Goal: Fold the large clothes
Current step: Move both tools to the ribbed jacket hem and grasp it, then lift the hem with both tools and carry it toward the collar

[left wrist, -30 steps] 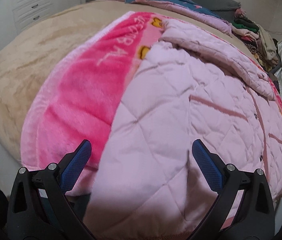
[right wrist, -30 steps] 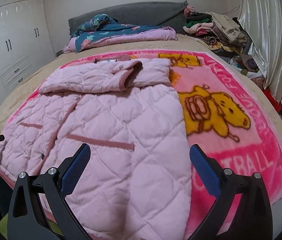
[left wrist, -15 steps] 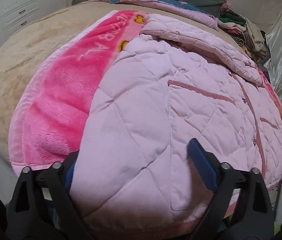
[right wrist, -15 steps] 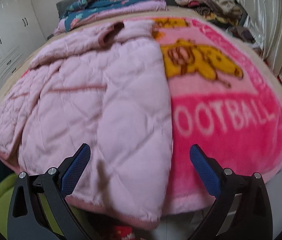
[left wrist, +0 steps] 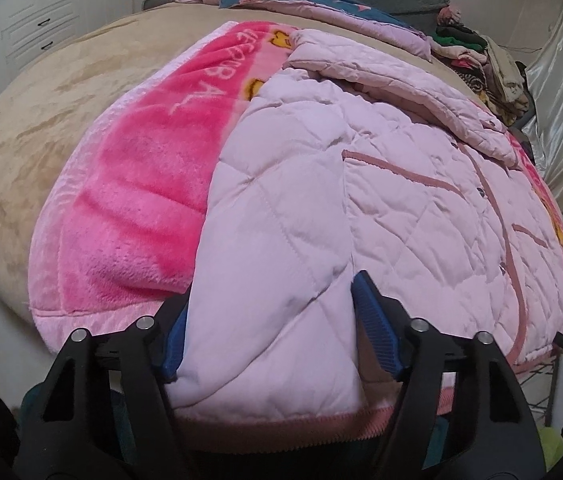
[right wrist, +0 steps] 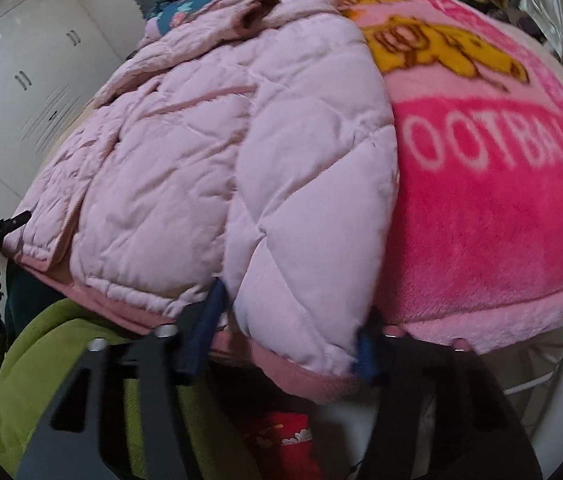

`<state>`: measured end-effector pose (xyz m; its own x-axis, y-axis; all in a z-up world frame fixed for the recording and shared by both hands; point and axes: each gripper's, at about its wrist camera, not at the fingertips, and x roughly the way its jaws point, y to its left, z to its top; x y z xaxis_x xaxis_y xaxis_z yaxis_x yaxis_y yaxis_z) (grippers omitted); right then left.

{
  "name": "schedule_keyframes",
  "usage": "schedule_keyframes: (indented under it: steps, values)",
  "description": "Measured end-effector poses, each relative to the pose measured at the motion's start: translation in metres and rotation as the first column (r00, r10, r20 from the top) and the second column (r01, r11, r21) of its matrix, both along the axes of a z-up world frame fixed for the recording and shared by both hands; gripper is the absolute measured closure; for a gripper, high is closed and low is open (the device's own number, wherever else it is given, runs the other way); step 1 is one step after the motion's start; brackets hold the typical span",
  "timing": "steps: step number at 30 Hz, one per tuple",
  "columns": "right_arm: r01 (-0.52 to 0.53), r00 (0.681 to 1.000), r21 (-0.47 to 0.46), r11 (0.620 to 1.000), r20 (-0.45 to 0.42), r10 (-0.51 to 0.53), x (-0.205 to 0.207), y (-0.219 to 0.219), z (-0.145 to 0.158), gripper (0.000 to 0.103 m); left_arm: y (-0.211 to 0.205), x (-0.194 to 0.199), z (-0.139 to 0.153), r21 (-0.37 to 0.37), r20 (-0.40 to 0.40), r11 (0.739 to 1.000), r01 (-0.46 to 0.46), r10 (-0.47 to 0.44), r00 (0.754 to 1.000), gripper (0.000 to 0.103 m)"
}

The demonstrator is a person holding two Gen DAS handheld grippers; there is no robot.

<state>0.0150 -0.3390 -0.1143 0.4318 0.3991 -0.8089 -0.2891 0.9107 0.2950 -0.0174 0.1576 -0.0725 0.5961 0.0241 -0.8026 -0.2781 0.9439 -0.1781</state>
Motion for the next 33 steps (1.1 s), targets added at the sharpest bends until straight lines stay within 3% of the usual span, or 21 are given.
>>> schedule_keyframes:
  steps: [1, 4, 12, 14, 20, 33]
  values:
    - [-0.01, 1.0, 0.005, 1.0, 0.019, 0.01, -0.001, 0.001, 0.005, 0.076, 0.0, -0.001, 0.0, -0.003, 0.0, 1.0, 0.004, -0.004, 1.0, 0.044]
    - [-0.05, 0.993, 0.04, 0.998, 0.111, 0.045, -0.003, 0.008, 0.034, 0.083, -0.002, -0.003, 0.002, -0.01, 0.005, 1.0, 0.013, -0.013, 1.0, 0.052]
    - [-0.081, 0.959, 0.148, 0.986, 0.282, 0.036, 0.018, 0.005, 0.094, 0.084, -0.013, 0.002, 0.02, 0.017, 0.04, 0.998, 0.052, -0.053, 0.998, 0.085]
    - [-0.082, 0.951, 0.178, 0.981, 0.307, 0.023, 0.026, 0.003, 0.105, 0.084, -0.017, 0.006, 0.028, 0.023, 0.061, 0.998, 0.064, -0.065, 0.996, 0.088]
    - [-0.093, 0.926, 0.177, 0.98, 0.377, 0.02, 0.042, 0.008, 0.131, 0.086, -0.025, 0.019, 0.05, 0.051, 0.103, 0.995, 0.082, -0.087, 0.991, 0.092]
    - [-0.064, 0.914, 0.24, 0.969, 0.403, -0.04, 0.085, 0.005, 0.159, 0.087, -0.018, 0.064, 0.094, 0.058, 0.187, 0.996, 0.072, -0.082, 0.979, 0.092]
